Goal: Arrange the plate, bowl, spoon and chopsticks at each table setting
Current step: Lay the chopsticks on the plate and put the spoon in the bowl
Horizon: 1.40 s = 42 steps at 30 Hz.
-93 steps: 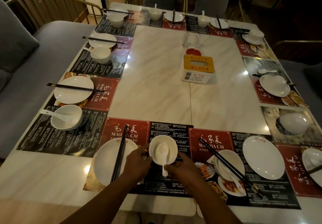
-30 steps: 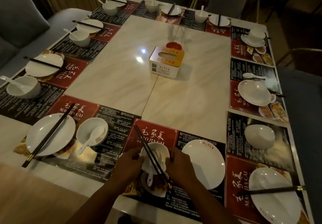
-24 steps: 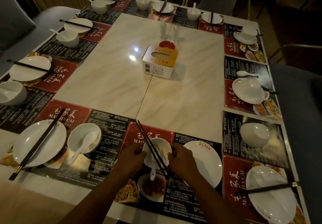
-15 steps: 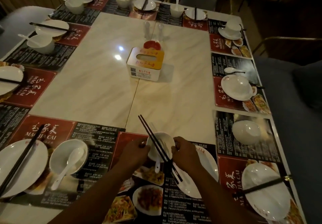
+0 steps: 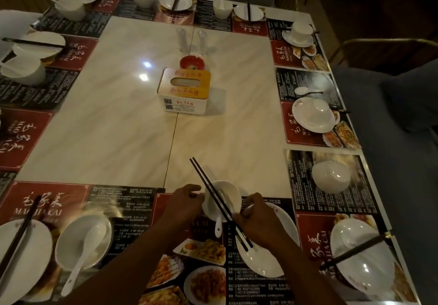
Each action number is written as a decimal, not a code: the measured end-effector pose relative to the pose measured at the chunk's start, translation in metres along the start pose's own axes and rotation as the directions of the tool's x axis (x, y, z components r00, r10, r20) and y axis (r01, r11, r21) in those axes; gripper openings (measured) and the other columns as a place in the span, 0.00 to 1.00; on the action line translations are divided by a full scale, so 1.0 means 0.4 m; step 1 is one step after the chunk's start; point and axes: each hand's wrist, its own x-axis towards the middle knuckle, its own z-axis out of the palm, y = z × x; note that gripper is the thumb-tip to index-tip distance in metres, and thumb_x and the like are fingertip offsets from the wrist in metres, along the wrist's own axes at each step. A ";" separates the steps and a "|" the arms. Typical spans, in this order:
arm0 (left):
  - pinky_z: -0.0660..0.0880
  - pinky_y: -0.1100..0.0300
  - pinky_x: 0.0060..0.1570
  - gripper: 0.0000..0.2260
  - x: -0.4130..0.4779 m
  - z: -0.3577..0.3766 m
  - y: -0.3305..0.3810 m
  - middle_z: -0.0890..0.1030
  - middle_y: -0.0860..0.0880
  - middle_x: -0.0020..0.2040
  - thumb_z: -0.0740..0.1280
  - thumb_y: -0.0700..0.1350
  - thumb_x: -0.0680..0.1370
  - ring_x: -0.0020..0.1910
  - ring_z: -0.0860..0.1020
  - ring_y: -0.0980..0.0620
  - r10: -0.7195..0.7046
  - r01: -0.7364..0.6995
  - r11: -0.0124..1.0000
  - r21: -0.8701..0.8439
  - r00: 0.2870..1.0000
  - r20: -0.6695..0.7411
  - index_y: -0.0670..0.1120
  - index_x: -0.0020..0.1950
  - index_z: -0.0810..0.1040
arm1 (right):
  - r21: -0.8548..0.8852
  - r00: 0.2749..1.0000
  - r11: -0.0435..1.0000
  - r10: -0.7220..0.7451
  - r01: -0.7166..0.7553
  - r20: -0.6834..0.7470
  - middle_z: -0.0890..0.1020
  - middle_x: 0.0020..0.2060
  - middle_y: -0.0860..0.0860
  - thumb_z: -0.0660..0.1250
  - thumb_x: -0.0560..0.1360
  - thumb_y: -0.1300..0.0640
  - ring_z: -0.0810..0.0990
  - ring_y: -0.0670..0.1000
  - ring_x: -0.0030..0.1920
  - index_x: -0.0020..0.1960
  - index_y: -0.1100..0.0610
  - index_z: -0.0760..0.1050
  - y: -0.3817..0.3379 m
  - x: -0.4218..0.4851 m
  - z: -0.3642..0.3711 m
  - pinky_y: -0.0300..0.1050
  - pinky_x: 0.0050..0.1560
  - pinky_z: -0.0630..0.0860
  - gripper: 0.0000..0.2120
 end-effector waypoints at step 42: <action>0.78 0.53 0.47 0.20 0.172 -0.117 -0.075 0.82 0.47 0.51 0.77 0.54 0.70 0.50 0.80 0.46 0.366 -0.231 0.694 0.682 0.929 -0.058 0.51 0.60 0.81 | -0.129 0.833 0.960 0.145 -0.250 -0.534 0.76 0.57 0.52 0.74 0.73 0.54 0.78 0.53 0.54 0.59 0.51 0.74 0.285 -0.100 -0.028 0.46 0.49 0.79 0.18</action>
